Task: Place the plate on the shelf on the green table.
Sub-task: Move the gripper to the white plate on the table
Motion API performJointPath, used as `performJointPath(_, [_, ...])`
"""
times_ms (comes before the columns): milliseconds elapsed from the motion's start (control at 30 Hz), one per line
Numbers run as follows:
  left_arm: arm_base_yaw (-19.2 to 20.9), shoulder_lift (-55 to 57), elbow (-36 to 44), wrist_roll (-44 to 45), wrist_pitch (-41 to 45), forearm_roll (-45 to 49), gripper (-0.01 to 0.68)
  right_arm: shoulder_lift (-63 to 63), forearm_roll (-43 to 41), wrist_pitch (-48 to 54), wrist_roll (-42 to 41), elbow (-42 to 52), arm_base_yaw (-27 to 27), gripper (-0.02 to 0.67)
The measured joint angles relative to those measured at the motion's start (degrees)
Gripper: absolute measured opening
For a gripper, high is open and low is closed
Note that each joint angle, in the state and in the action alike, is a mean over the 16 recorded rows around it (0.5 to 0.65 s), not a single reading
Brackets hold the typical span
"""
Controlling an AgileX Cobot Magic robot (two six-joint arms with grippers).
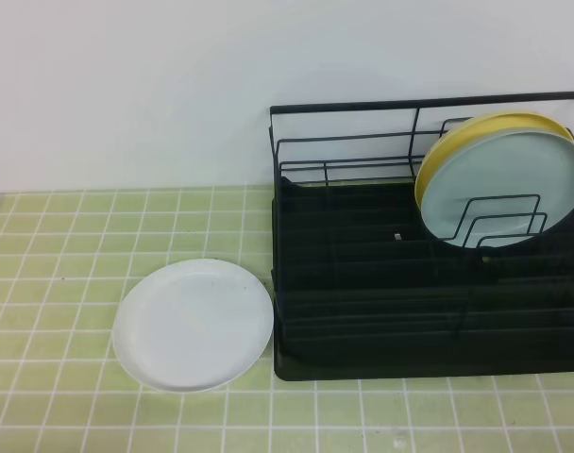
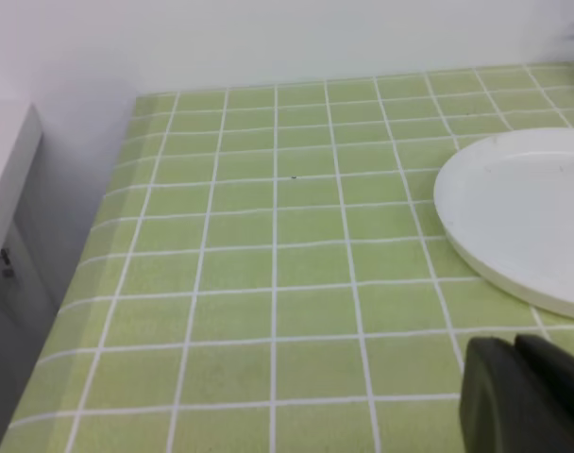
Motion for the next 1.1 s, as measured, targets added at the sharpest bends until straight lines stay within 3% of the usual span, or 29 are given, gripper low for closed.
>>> performJointPath(267, [0.00, 0.00, 0.00, 0.01, -6.52, 0.00, -0.002, 0.01, 0.01, -3.73, 0.00, 0.00, 0.00, -0.001])
performJointPath(800, [0.00, 0.00, 0.00, 0.03, -47.14, 0.00, -0.002, 0.10, 0.11, -37.24, 0.00, -0.02, 0.00, -0.001])
performJointPath(1100, [0.00, 0.00, -0.05, 0.82, -59.19, -0.78, -0.002, 0.10, 1.28, -45.08, 0.00, -0.08, 0.00, -0.001])
